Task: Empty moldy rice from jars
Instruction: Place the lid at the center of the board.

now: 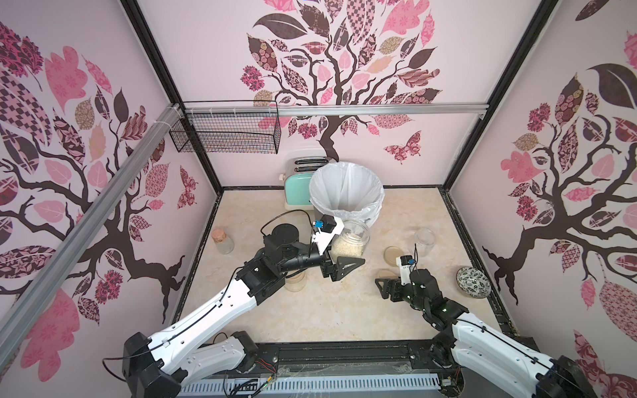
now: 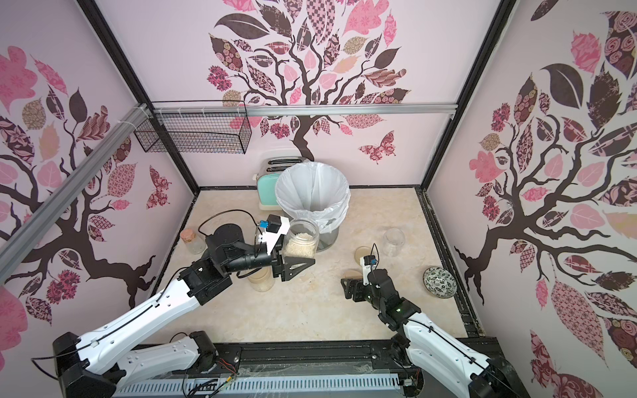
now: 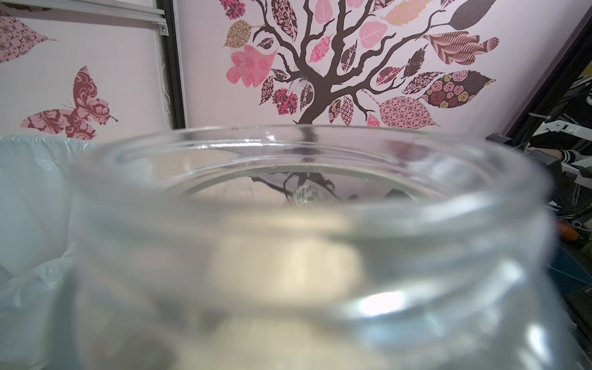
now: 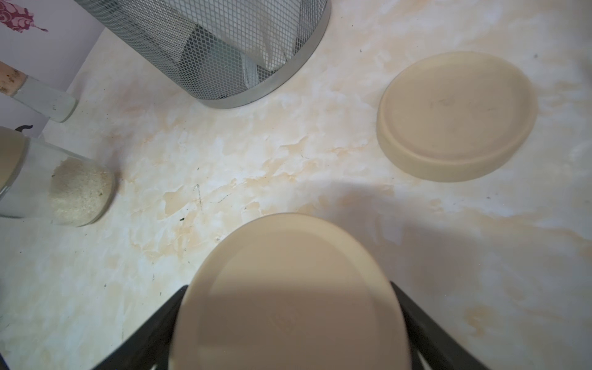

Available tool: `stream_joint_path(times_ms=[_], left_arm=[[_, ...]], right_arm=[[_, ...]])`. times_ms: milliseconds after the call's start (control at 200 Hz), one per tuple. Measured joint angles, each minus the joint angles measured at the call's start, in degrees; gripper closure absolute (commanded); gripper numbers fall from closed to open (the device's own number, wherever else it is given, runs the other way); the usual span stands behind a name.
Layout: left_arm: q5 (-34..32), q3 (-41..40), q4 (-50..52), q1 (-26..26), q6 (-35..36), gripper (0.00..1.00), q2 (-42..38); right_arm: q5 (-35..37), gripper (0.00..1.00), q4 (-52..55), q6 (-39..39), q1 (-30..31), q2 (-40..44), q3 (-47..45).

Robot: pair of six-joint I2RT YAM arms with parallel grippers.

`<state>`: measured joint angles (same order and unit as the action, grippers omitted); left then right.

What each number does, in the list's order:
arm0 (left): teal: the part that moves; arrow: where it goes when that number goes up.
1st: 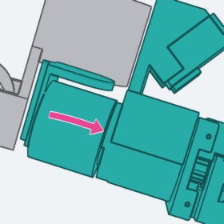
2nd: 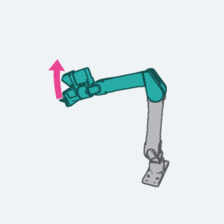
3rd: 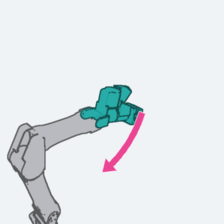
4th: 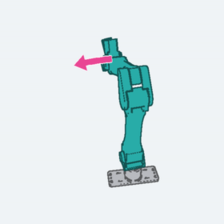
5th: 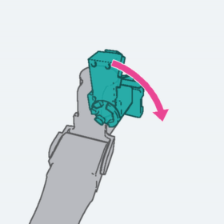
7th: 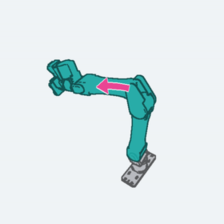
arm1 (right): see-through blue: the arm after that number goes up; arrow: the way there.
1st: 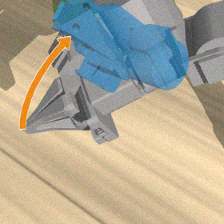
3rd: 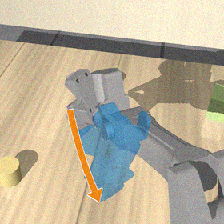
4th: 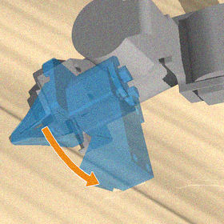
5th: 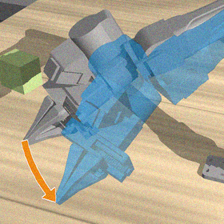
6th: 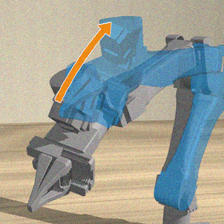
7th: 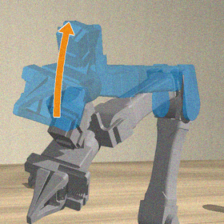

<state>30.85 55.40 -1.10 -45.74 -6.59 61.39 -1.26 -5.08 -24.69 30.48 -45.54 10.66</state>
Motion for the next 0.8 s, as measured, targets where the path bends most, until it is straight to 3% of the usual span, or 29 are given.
stream_joint_path(times_ms=[430,715,800], left_arm=[[-0.72,-1.6,-0.13,0.37,0.48,0.37,0.0],[-0.59,-1.75,-0.31,1.14,0.46,0.37,0.04],[-0.59,-1.75,-0.42,1.2,0.46,0.37,0.07]], right_arm=[[7.74,0.29,-2.71,-2.75,5.18,-19.15,6.21],[8.5,0.01,-7.02,-4.68,5.42,-27.61,9.57],[8.52,0.01,-6.58,-4.9,5.46,-27.19,9.7]])
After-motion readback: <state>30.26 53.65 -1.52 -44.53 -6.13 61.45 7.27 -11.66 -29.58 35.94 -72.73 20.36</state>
